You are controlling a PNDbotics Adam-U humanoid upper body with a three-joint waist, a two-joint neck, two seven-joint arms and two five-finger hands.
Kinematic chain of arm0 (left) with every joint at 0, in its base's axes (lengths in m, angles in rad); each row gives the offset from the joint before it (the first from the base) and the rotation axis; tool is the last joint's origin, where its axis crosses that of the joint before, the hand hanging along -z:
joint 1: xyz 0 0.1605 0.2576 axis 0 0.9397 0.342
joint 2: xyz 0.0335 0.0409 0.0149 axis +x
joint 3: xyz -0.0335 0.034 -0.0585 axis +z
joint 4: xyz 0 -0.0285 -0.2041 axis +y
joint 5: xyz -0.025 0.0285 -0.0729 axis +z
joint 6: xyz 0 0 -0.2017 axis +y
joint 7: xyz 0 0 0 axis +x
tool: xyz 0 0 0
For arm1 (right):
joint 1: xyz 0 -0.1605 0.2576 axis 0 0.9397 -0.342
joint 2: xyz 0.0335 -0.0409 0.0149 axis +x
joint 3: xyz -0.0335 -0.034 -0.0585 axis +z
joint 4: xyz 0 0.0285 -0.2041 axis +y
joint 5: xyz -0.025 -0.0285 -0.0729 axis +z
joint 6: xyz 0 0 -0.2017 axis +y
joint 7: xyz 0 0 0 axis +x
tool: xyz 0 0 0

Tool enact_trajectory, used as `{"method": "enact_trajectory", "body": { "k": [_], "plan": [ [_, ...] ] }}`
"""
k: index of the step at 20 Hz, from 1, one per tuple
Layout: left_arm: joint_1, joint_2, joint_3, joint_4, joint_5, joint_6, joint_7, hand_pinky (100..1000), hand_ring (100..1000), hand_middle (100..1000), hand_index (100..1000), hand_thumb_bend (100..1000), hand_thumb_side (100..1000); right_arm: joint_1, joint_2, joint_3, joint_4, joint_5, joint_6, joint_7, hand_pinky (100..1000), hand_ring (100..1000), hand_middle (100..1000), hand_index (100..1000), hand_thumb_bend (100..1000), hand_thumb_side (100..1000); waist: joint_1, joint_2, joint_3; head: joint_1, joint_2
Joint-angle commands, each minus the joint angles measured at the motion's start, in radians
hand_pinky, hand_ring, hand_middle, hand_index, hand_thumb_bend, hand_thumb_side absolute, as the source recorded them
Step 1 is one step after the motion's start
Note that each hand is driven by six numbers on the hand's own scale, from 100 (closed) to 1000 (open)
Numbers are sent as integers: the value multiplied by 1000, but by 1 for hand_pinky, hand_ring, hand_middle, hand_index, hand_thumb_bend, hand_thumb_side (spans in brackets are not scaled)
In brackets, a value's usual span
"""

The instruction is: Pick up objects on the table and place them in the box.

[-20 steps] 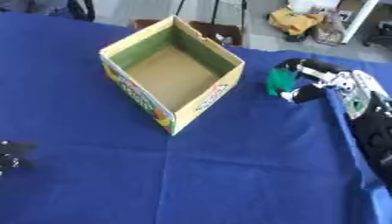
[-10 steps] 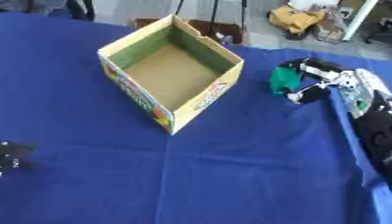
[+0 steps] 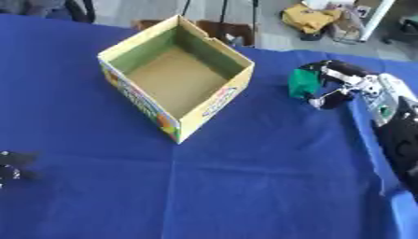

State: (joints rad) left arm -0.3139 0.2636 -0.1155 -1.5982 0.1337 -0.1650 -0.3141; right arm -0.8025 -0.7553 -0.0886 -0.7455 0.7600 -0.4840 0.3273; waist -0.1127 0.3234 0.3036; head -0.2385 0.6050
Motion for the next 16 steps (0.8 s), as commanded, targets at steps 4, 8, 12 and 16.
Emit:
{"method": "enact_trajectory", "body": {
  "k": [4,8,12,16],
  "plan": [
    [-3,3,6,-4,-3,4,-3,621,806,575,618,406,1000,-3,-24,-1,-11,-31,-9,-49,599,610,461,405,100,152,0,-29,-21,5,-6],
    [-2,1,7,1,-1,9,-4,622,806,575,618,418,1000,-1,-23,3,-35,-55,-16,-52,599,612,461,397,100,128,-8,-46,-40,7,-3],
    [3,1,8,7,2,15,-5,622,806,576,618,429,1000,-1,-25,5,-74,-80,-27,-48,600,613,460,396,100,100,-19,-69,-58,11,1],
    [8,2,9,12,7,20,-7,623,805,576,618,435,1000,-10,-29,9,-117,-114,-41,-38,600,616,459,391,100,100,-29,-96,-63,14,4]
  ]
}}
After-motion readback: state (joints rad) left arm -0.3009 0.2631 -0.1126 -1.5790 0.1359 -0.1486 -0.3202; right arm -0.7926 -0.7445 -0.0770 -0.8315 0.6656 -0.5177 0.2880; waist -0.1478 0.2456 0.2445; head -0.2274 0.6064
